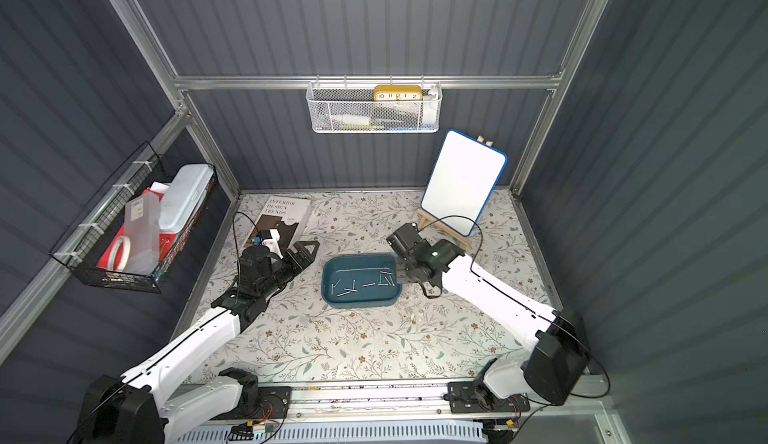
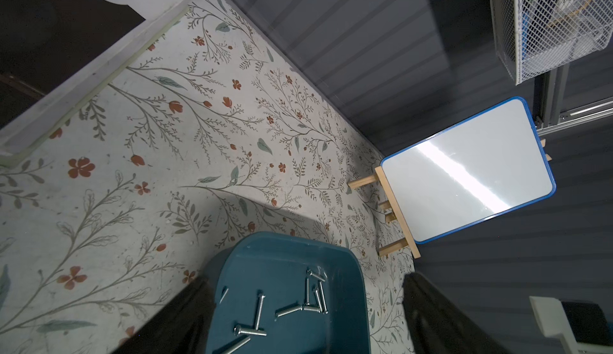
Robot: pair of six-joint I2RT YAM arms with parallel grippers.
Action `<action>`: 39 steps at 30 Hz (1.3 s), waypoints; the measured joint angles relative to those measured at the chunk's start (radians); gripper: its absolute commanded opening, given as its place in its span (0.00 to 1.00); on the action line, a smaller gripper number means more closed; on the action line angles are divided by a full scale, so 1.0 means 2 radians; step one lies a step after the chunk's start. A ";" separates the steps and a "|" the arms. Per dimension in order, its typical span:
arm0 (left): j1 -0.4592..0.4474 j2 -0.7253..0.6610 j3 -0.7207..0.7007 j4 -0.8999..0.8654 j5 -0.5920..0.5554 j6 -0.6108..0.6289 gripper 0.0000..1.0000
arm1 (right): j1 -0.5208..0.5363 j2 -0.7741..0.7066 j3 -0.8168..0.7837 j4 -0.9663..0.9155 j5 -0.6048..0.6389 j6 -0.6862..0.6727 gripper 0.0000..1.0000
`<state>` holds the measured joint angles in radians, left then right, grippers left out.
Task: Take out the screws from the storage box
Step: Pick up the screw from the storage box, then place the screw at the center of the board.
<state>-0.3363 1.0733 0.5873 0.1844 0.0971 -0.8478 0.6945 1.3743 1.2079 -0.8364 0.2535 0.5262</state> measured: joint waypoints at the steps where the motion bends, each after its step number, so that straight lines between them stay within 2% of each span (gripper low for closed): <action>1: 0.000 0.000 0.000 -0.001 0.000 -0.001 0.92 | -0.006 -0.011 -0.009 -0.001 0.003 0.004 0.02; 6: 0.000 0.000 0.001 -0.004 0.000 -0.005 0.92 | -0.050 -0.055 -0.067 -0.001 0.000 0.018 0.02; 12: 0.000 0.000 0.001 -0.003 0.000 -0.010 0.92 | -0.081 -0.043 -0.092 0.004 -0.015 0.019 0.03; 26: 0.000 0.012 -0.011 -0.001 0.002 -0.019 0.92 | -0.096 0.119 -0.080 0.043 -0.051 -0.008 0.05; 35: 0.000 0.014 -0.023 -0.018 0.007 -0.022 0.91 | -0.101 0.198 -0.066 0.067 -0.051 -0.025 0.06; 39: -0.001 0.014 -0.027 -0.027 0.016 -0.022 0.91 | -0.101 0.212 -0.057 0.066 -0.050 -0.029 0.10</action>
<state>-0.3374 1.1023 0.5339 0.1295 0.1295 -0.8917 0.4927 1.7985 1.0931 -0.7036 0.1543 0.4686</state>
